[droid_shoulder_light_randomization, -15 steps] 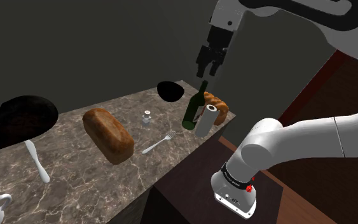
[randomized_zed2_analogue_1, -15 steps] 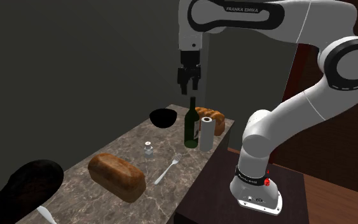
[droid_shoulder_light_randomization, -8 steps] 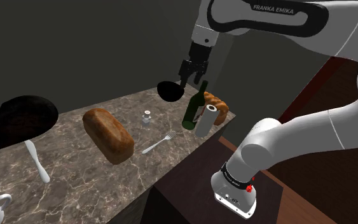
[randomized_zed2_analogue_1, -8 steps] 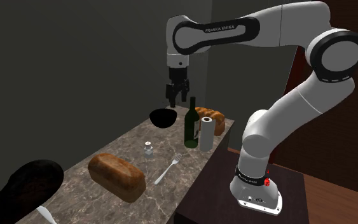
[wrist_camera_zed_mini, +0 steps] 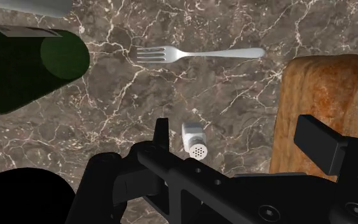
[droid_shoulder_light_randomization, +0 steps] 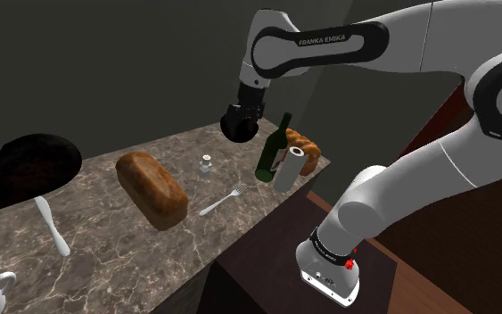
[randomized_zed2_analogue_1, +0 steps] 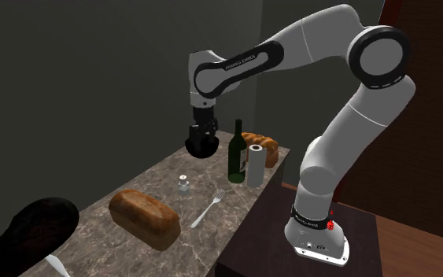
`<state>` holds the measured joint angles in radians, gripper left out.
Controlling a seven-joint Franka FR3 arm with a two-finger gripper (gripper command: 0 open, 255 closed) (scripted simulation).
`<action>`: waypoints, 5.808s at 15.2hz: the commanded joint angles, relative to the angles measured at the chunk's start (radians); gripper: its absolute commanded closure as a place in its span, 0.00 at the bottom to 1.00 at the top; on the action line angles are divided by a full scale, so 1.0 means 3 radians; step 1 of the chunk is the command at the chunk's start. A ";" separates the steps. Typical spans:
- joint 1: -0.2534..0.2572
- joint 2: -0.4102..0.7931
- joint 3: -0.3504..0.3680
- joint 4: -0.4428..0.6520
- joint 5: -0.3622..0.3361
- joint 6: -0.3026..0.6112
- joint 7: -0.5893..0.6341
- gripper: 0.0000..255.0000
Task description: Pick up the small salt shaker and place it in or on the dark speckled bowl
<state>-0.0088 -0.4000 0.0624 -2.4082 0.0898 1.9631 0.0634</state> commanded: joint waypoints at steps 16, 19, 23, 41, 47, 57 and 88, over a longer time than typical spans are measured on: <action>-0.0009 0.1935 0.0072 0.0624 -0.0337 0.1413 0.0198 0.00; -0.0005 0.2031 0.0068 0.0596 -0.0349 0.1537 0.0206 0.00; 0.0000 0.2152 0.0062 0.0571 -0.0365 0.1683 0.0217 0.00; -0.0002 0.2117 0.0064 0.0576 -0.0361 0.1642 0.0215 1.00; -0.0008 0.1917 0.0073 0.0623 -0.0335 0.1397 0.0198 1.00; -0.0014 0.1630 0.0079 0.0758 -0.0300 0.0976 0.0176 1.00; -0.0588 0.2054 -0.0403 0.2283 -0.0245 -0.0131 -0.0895 1.00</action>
<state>-0.1718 0.1937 -0.0498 -1.7624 0.0137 1.9404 -0.1809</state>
